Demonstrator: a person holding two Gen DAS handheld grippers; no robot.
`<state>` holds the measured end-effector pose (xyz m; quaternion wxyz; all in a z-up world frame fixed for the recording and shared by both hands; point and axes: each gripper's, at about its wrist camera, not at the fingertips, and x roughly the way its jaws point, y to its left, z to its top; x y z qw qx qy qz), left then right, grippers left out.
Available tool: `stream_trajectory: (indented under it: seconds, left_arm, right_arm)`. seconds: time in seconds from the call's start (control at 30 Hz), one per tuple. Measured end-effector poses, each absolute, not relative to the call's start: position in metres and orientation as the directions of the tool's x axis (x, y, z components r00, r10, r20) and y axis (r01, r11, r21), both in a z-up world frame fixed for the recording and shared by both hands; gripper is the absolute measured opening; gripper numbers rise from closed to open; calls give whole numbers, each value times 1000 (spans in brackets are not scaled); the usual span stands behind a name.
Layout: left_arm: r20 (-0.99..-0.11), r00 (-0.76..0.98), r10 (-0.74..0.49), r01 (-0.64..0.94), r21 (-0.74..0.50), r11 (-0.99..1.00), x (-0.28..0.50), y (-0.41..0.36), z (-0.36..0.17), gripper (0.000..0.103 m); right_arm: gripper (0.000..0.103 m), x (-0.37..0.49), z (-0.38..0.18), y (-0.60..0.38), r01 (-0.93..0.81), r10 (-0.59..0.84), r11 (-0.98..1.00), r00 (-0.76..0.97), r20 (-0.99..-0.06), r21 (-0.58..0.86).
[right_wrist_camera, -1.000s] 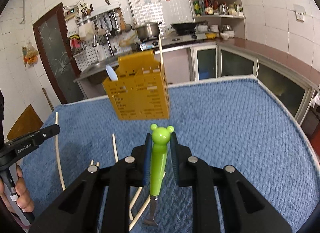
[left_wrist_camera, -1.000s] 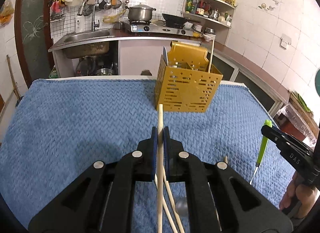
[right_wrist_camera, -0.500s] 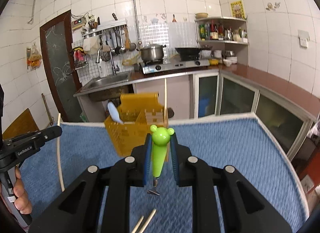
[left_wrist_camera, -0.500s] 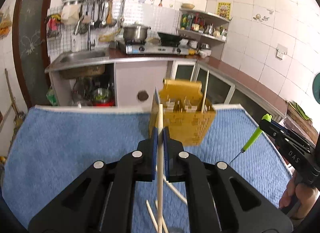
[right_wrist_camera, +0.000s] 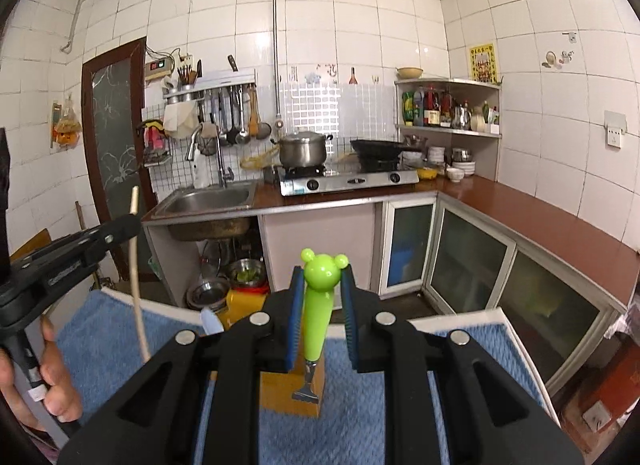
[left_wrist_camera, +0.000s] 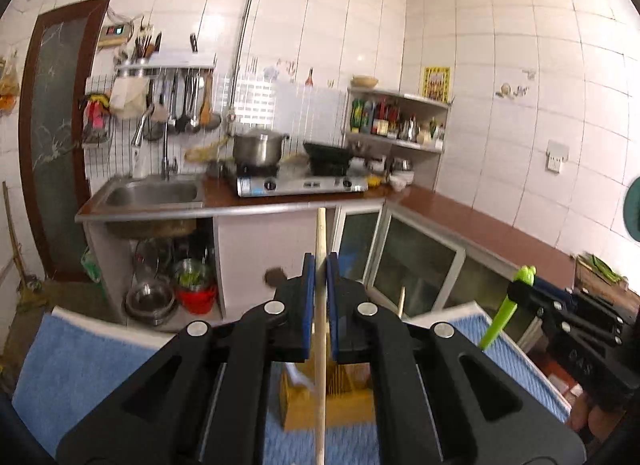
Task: Organize utensils
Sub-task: 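Lower the knife blade-first into the yellow holder while the left tool lowers the chopstick into it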
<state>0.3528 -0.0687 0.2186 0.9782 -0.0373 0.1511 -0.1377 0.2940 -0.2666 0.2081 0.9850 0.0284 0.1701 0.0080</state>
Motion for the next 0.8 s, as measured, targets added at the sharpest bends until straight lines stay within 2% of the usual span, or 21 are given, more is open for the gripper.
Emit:
stream_trajectory:
  seconds: [0.2, 0.33, 0.8]
  left_arm:
    - [-204, 942, -267, 250, -106, 963, 389, -83, 229, 5]
    - [-197, 941, -276, 258, -109, 960, 412, -91, 223, 5]
    - [-372, 897, -238, 221, -88, 971, 458, -86, 106, 5]
  right_arm:
    - [19, 327, 212, -263, -2, 20, 998, 945, -326, 56]
    - [19, 350, 199, -258, -4, 19, 999, 939, -344, 44]
    - [19, 396, 115, -252, -35, 68, 996, 882, -466, 78]
